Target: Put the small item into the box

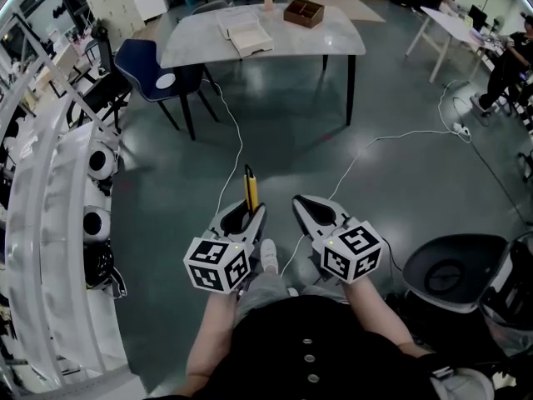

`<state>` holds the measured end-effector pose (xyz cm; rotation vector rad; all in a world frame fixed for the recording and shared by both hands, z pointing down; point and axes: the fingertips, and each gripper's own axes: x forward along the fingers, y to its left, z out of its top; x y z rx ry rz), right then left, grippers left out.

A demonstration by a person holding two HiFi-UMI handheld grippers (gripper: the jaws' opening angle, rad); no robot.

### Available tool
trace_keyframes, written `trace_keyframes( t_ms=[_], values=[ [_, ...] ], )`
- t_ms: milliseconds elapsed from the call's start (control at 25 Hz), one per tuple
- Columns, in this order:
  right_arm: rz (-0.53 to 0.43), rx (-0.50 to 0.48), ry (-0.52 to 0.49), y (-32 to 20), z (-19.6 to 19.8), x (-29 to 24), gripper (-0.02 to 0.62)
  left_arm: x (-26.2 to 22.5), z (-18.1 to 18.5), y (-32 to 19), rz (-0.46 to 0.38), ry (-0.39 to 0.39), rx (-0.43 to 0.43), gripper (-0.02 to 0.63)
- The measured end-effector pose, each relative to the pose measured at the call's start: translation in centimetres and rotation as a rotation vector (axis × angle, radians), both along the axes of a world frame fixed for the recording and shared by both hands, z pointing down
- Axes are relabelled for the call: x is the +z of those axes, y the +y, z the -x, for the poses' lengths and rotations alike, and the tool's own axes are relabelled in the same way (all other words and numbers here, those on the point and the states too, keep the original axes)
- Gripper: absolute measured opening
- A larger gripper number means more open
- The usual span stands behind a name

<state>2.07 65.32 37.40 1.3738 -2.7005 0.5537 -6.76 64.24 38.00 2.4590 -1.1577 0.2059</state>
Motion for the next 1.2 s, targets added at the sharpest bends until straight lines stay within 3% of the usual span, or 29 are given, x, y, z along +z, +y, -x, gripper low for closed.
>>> trace_keyframes(
  t_ms=[320,560,1200],
  values=[
    [-0.047,-0.021,-0.020,-9.6,2.8,-1.7,0.003,0.0,3.1,-8.7,0.011,0.001,0.010,0.137],
    [-0.065,0.022,-0.049,-15.5,4.5,-2.2,0.003,0.0,5.0,-14.6,0.011,0.013,0.041,0.138],
    [-0.011,0.098,-0.042,-21.4,5.1,-0.1,0.003,0.6,6.3,-20.4,0.022,0.012,0.104,0.138]
  ],
)
